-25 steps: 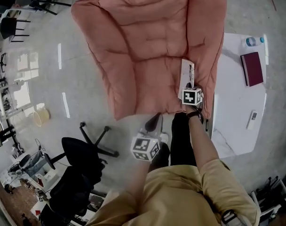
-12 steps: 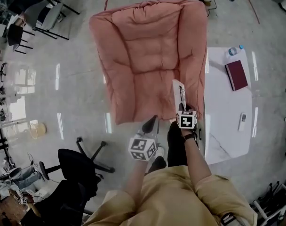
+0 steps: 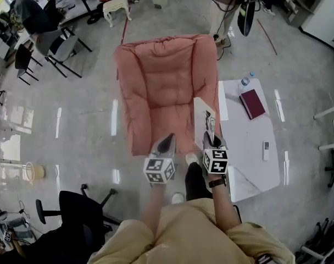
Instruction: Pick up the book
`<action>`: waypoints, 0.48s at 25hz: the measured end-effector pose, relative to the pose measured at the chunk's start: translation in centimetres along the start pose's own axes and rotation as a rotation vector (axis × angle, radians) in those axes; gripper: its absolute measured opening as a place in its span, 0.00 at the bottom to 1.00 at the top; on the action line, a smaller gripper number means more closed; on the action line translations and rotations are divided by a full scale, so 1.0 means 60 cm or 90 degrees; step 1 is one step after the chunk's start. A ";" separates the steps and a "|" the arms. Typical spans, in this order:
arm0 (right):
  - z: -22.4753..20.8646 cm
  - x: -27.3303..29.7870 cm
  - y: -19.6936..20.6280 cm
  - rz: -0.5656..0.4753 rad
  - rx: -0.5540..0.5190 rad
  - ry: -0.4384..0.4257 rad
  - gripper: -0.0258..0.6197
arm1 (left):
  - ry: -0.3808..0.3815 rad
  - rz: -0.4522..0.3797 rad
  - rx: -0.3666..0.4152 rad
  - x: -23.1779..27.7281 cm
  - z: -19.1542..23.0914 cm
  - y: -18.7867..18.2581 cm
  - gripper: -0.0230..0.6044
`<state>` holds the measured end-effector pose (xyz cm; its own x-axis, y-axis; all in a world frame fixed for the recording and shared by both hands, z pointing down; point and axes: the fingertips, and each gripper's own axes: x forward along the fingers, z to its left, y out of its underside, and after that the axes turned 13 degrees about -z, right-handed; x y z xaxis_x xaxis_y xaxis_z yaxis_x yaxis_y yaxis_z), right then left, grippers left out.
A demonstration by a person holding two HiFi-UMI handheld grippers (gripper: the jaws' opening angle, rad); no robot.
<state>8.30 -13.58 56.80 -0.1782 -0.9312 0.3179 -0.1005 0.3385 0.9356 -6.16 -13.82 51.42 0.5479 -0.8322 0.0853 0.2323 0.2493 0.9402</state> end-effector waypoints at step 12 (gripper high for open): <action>0.076 -0.249 -0.360 -0.345 -0.038 -0.026 0.11 | 0.089 -0.178 0.110 -0.103 -0.157 -0.263 0.04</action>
<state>8.67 -6.35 31.15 -0.1546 -0.9638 -0.2173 -0.1326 -0.1978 0.9712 -5.64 -7.98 32.95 0.5899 -0.7774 -0.2183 0.2557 -0.0766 0.9637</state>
